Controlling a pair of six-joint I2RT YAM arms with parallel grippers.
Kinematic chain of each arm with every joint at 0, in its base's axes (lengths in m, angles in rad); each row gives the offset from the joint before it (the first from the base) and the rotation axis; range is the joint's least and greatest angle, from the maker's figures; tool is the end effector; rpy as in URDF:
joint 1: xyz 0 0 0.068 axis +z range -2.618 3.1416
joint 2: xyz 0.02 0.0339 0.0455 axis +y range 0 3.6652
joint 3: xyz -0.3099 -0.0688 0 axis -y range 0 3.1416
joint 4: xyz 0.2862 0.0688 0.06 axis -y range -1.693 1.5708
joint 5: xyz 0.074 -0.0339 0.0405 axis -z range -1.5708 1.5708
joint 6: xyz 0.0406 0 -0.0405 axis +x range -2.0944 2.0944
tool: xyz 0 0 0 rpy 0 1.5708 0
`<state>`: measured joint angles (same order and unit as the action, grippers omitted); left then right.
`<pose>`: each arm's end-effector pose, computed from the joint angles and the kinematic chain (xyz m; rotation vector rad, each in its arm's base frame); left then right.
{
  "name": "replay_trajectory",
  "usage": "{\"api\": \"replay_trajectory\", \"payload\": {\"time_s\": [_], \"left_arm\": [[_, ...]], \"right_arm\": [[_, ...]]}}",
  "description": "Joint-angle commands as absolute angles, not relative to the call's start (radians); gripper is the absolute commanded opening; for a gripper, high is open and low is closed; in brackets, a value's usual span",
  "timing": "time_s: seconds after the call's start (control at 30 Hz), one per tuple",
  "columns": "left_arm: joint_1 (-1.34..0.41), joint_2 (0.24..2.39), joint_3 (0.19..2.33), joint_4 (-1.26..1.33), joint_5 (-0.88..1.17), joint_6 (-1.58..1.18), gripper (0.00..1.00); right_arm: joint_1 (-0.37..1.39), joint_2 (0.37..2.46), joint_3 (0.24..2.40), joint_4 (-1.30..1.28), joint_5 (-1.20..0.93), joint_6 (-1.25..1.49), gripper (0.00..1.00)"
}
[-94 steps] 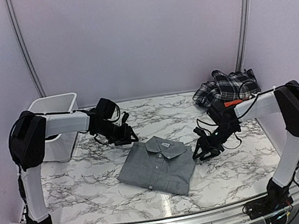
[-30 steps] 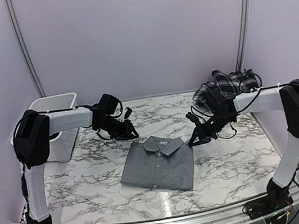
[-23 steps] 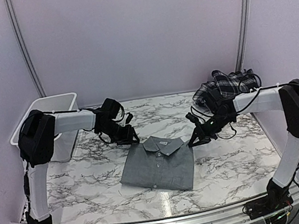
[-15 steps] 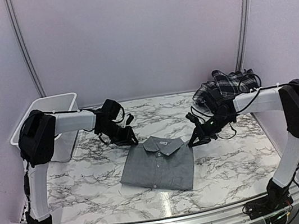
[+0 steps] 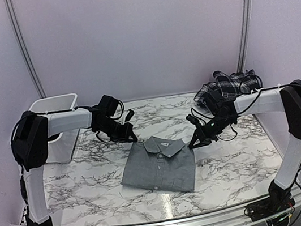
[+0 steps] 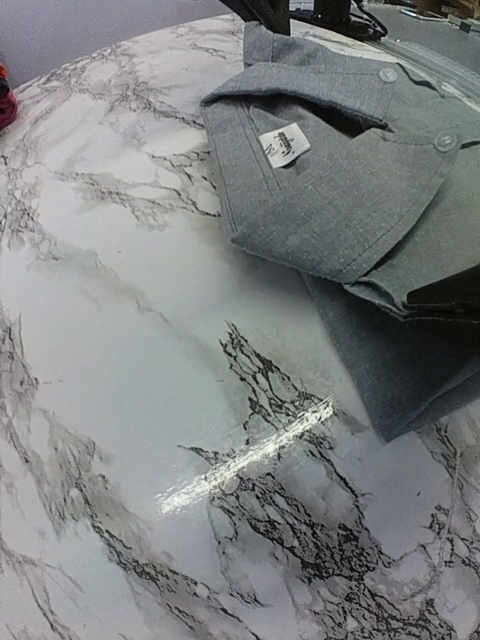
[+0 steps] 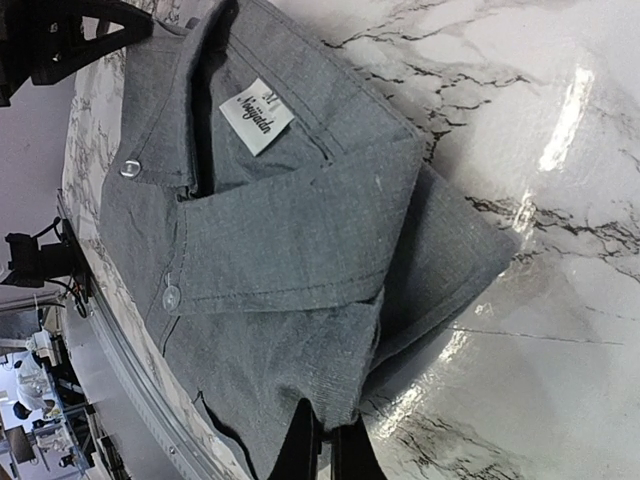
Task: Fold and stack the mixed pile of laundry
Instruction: Adjust the square-folded shirt at the center of the board.
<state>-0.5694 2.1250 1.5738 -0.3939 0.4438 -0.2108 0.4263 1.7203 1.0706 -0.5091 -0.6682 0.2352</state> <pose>0.4312 -0.2967 0.1885 0.6497 2.5218 -0.8614 0.3290 0.1770 0.1976 -0.4640 2.7365 1.0967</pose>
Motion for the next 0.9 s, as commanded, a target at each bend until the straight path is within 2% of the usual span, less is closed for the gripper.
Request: {"api": "replay_trajectory", "payload": {"time_s": [0.0,0.37,0.63,0.87], "left_arm": [[-0.572,2.041,1.540,-0.413,0.475,-0.197,0.00],[-0.522,1.892,1.317,-0.306,0.396,-0.257,0.00],[-0.502,2.013,1.347,-0.240,0.342,-0.301,0.00],[-0.488,2.084,1.333,-0.204,0.324,-0.325,0.00]], "right_arm": [[0.438,1.721,1.102,-0.497,-0.672,0.237,0.00],[0.464,1.651,1.110,-0.431,-0.672,0.217,0.00],[0.465,1.724,1.142,-0.390,-0.593,0.220,0.00],[0.475,1.751,1.202,-0.390,-0.623,0.207,0.00]]}}
